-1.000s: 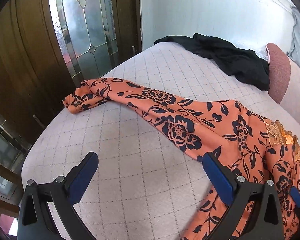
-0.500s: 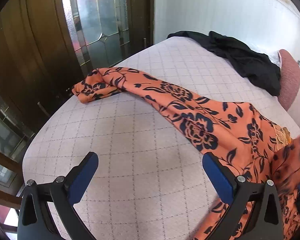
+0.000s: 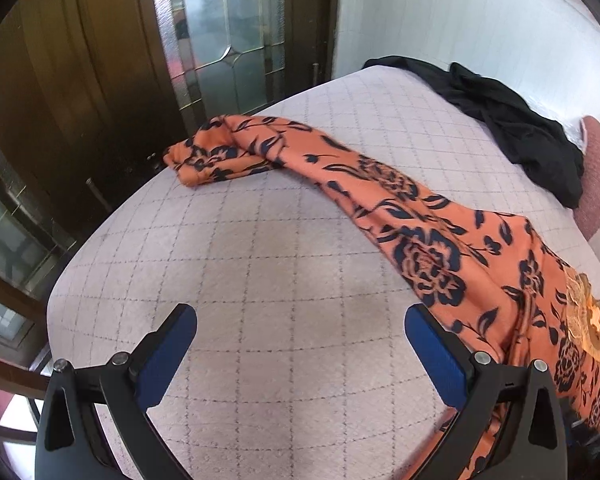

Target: Fold small clothes

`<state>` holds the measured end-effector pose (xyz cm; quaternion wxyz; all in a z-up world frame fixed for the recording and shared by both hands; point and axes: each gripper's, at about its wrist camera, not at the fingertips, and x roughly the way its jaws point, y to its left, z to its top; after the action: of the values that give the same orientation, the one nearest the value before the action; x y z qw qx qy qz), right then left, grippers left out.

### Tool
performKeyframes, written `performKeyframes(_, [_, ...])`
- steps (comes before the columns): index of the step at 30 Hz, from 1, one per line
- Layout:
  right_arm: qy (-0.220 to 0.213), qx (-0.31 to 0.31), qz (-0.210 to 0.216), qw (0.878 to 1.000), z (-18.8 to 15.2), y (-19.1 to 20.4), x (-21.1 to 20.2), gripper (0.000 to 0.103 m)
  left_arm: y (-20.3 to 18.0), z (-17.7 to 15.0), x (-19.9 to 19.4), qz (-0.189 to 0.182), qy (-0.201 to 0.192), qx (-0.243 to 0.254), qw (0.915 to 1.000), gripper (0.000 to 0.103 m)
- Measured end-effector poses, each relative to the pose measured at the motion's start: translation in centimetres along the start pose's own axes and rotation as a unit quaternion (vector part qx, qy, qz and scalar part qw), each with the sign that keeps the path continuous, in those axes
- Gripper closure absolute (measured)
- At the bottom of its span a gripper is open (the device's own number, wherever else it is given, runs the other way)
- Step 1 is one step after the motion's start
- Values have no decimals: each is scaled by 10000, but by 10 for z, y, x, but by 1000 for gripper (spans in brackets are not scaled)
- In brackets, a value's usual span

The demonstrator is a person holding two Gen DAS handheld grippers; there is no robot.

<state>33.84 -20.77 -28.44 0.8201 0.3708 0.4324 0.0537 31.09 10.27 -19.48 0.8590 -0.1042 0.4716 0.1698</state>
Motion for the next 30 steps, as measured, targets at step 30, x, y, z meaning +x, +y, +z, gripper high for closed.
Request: performKeyframes(30, [1901,-2599,1077,9406,-90,319,218,30,248,8,-37,1439,-583,-4078,8998,0])
